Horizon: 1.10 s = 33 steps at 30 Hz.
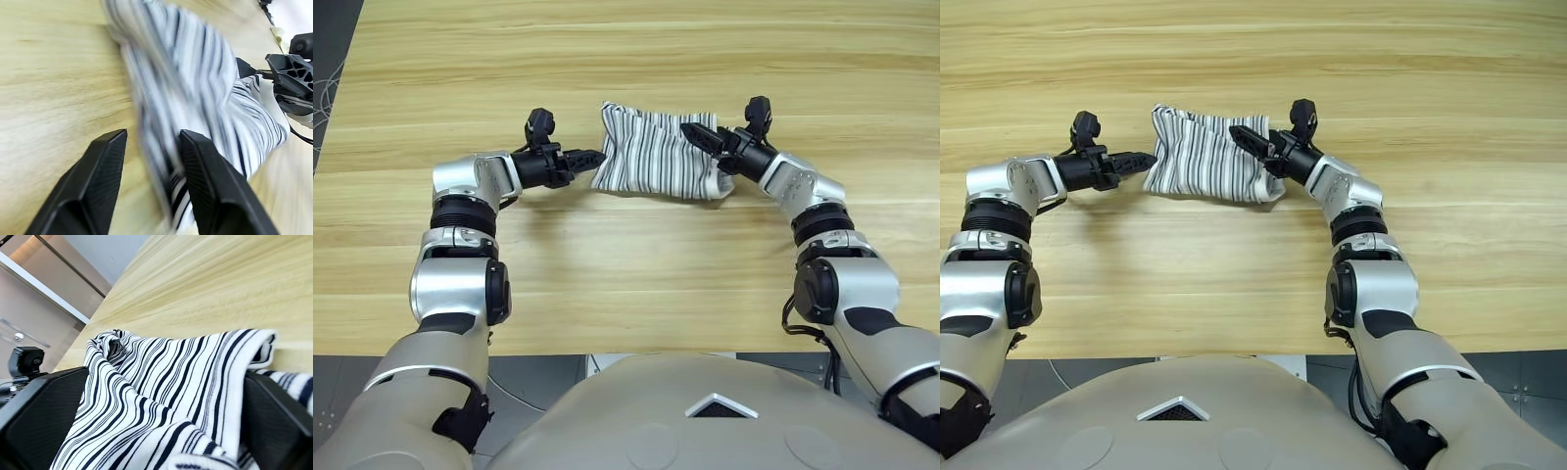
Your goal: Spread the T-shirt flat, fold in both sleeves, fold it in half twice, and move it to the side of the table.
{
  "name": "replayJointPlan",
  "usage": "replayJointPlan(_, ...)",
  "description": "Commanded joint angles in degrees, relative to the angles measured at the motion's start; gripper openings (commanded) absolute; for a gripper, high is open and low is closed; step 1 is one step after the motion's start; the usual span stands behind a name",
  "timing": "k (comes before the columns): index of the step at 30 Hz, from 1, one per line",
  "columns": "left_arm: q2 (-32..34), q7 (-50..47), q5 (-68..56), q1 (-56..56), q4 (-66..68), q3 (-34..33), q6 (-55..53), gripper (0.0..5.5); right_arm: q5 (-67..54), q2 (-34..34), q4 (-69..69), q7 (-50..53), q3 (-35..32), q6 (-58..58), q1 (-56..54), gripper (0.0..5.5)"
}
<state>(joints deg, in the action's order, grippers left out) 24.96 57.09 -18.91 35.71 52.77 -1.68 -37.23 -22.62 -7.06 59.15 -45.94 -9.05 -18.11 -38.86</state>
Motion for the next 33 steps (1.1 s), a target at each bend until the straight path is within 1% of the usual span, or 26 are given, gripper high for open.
replayJointPlan(1,-0.8,-2.08,0.44,1.27,-1.43,-1.06,-0.8,2.56,2.16,0.12,2.5,4.53,-0.74,1.86,-1.83,5.41)
replayJointPlan(2,-0.79,-2.25,0.5,1.37,-1.7,-1.31,-0.74,2.56,2.57,0.04,2.86,5.81,-0.98,3.3,-2.1,5.46)
replayJointPlan(4,-0.22,-3.91,0.15,1.62,-1.69,-3.15,1.04,2.56,5.94,-0.38,2.27,10.17,0.15,11.23,-1.7,5.46)
replayJointPlan(5,0.04,-5.78,-0.31,1.76,-1.69,-4.97,3.35,2.56,9.11,-0.41,0.08,11.4,2.13,18.19,-0.63,5.46)
replayJointPlan(6,0.07,-9.33,-1.19,2.55,-0.63,-7.96,6.37,2.56,13.75,-0.54,-2.8,13.79,4.94,27.5,0.85,5.46)
replayJointPlan(7,0.07,-13.73,-1.21,3.29,0.77,-10.18,9.82,2.56,17.18,-0.57,-4.84,15.31,7.2,33.78,1.96,5.46)
replayJointPlan(9,-0.11,-19.56,-1.24,4.36,2.93,-13.08,14.53,2.56,21.38,-0.32,-7.0,17.09,10.05,41.42,3.56,5.46)
replayJointPlan(12,-0.22,-25.89,0.25,5.13,3.28,-14.81,21.98,2.56,28.47,-1.11,-8.56,22.79,13.81,51.38,4.7,5.46)
replayJointPlan(15,-0.17,-31.44,2.39,5.59,4.0,-14.99,28.29,2.56,34.19,-1.34,-4.77,27.26,17.1,55.32,2.81,5.46)
replayJointPlan(17,0.44,-37.98,5.2,6.02,6.21,-14.55,33.42,2.56,36.64,-0.37,-0.92,28.04,19.31,55.32,0.75,5.46)
replayJointPlan(18,0.81,-42.05,6.35,6.26,7.81,-14.74,35.67,2.56,36.48,0.74,1.87,26.87,19.59,53.86,-0.67,5.46)
replayJointPlan(20,0.94,-47.0,6.84,6.71,10.71,-15.92,38.63,2.56,33.85,3.39,7.88,22.2,18.11,47.95,-3.6,5.46)
replayJointPlan(23,-0.22,-47.89,7.31,6.9,12.01,-15.79,41.21,2.56,29.14,6.52,14.37,13.7,14.2,36.23,-6.68,5.46)
replayJointPlan(25,-0.87,-47.68,8.24,7.35,12.27,-14.87,42.09,2.56,26.3,7.13,16.42,12.26,11.13,29.11,-8.24,5.46)
replayJointPlan(26,-1.03,-47.56,8.38,7.55,12.23,-14.72,42.3,2.56,25.39,7.02,16.95,13.09,9.85,26.54,-8.81,5.46)
replayJointPlan(29,-0.86,-47.56,8.5,8.09,11.98,-14.86,42.78,2.56,25.17,3.71,18.25,19.94,7.72,18.82,-9.23,5.46)
replayJointPlan(33,-0.51,-47.84,7.64,8.16,12.84,-15.95,43.02,2.56,27.65,-4.7,18.32,24.65,7.79,18.35,-6.92,5.46)
